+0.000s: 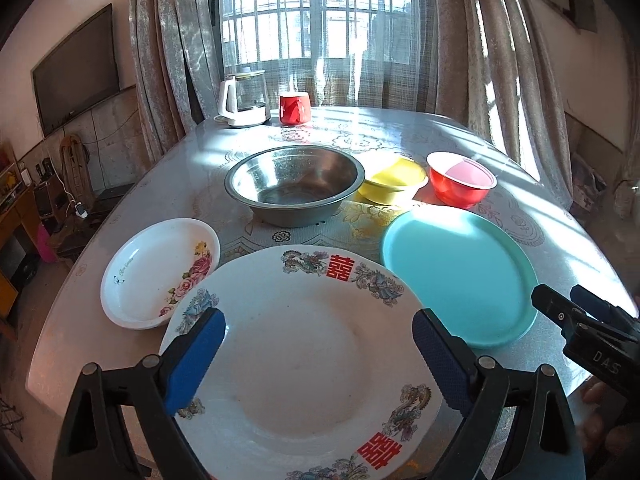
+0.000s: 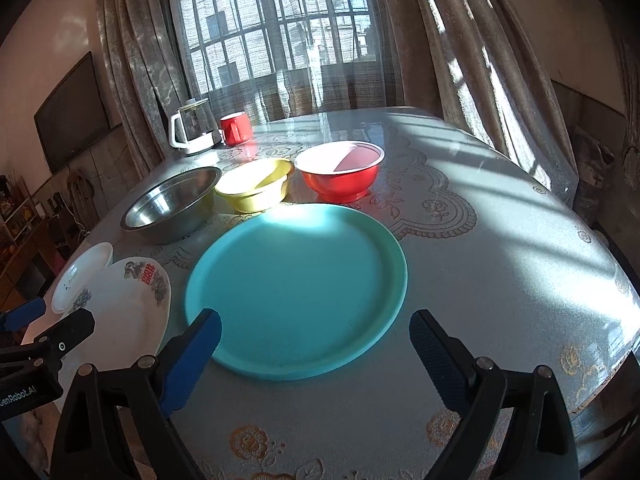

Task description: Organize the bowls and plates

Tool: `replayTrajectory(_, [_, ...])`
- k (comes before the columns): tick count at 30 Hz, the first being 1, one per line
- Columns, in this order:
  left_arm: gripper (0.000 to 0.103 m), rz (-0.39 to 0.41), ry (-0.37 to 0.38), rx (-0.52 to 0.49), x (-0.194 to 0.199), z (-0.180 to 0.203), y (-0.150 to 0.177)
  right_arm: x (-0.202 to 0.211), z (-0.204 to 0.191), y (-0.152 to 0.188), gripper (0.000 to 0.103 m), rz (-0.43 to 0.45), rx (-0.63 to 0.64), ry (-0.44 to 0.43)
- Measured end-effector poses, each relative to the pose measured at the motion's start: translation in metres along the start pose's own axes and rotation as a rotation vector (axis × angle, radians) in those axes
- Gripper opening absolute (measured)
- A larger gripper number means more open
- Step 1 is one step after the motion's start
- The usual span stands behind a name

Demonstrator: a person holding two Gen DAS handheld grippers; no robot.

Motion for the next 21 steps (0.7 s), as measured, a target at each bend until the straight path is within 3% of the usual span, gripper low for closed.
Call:
replayTrajectory(4, [0.052,-0.047,0.108,-0.036,-0.014,0.01,-0.019,-0.003,0.027,-0.005,0.059,-0.022,-0.079,-0.015])
replayTrajectory(5, [0.045,-0.058,0.134,-0.044,-0.017,0.012,-0.023,-0.004,0.031,-0.006,0.056,-0.025,-0.087,-0.016])
replayTrajectory(10, [0.026,-0.109,0.22,-0.102,-0.037,0.033,-0.039,-0.013,0.047,-0.008,0.034,-0.05,-0.109,-0.01])
replayTrajectory(12, [0.019,-0.13,0.231,-0.13,-0.045,0.042,-0.042,-0.018,0.047,-0.007,0.033,-0.07,-0.101,-0.026])
replayTrajectory(21, [0.015,-0.248,0.247,-0.171,-0.094,0.063,-0.054,-0.037,0.053,-0.005,0.033,-0.124,-0.109,-0.041])
Point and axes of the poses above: each gripper's, at about its wrist camera, not at the fingertips, and x roughly against the way its jaws point, z to its right, y to its underside, the point moved 2 cm from there along -x, roughly the way its jaws point, and after that the axes turned 6 degrees about -y, right-handed, at the moved point
